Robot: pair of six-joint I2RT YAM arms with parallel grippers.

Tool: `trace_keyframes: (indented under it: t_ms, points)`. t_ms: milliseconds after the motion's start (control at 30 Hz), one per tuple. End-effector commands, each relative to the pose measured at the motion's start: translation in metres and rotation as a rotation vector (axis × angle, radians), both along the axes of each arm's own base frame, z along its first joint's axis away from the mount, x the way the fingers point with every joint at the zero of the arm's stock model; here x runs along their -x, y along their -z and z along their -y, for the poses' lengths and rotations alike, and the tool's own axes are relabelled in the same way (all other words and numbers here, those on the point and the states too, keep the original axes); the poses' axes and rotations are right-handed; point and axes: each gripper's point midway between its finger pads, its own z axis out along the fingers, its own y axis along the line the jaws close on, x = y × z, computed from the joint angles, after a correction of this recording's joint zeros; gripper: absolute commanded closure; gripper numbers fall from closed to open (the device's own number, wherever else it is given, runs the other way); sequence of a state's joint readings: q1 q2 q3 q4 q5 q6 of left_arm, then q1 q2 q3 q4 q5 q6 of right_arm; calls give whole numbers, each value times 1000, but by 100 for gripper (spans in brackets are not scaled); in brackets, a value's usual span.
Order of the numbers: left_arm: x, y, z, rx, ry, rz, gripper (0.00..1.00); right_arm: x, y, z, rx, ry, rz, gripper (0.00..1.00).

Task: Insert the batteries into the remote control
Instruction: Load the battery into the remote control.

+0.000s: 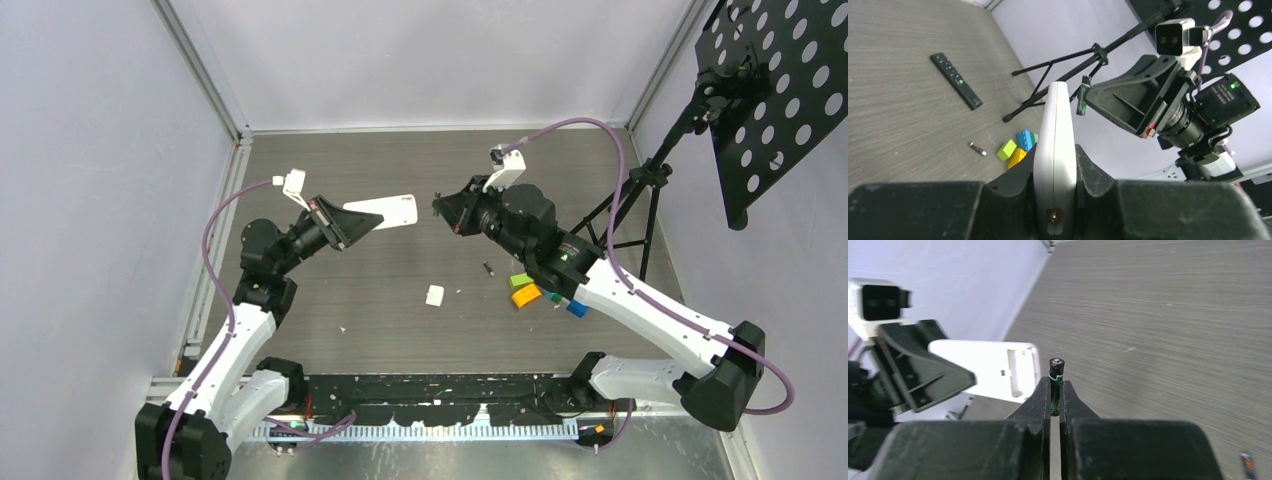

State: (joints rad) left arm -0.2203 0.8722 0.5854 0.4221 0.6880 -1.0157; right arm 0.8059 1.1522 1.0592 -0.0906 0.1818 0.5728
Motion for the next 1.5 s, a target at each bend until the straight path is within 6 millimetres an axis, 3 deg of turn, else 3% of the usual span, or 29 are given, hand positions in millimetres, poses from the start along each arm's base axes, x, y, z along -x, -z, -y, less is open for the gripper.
trace_keyframes:
  t_ms: [0, 133, 300, 833, 1067, 1300, 1467]
  points:
    - [4, -41, -3, 143, -14, 85, 100, 17, -65, -37, -199, -113, 95, 100]
    - [6, -48, -2, 182, 6, 83, 100, 23, -76, -54, -200, -149, 127, 100]
    - [7, -50, -2, 205, 17, 61, 100, 20, -81, -61, -177, -151, 171, 99]
    - [8, -57, -1, 271, 46, 34, 100, 17, -62, -75, -86, -200, 249, 94]
    - [12, -70, -2, 311, 55, 43, 100, 16, -41, -65, 10, -175, 270, 91]
    - [11, -69, -2, 314, 54, 37, 100, 3, -40, -50, 28, -67, 247, 92]
    - [10, -66, -1, 311, 55, 26, 100, 7, -40, -60, 27, -117, 242, 92]
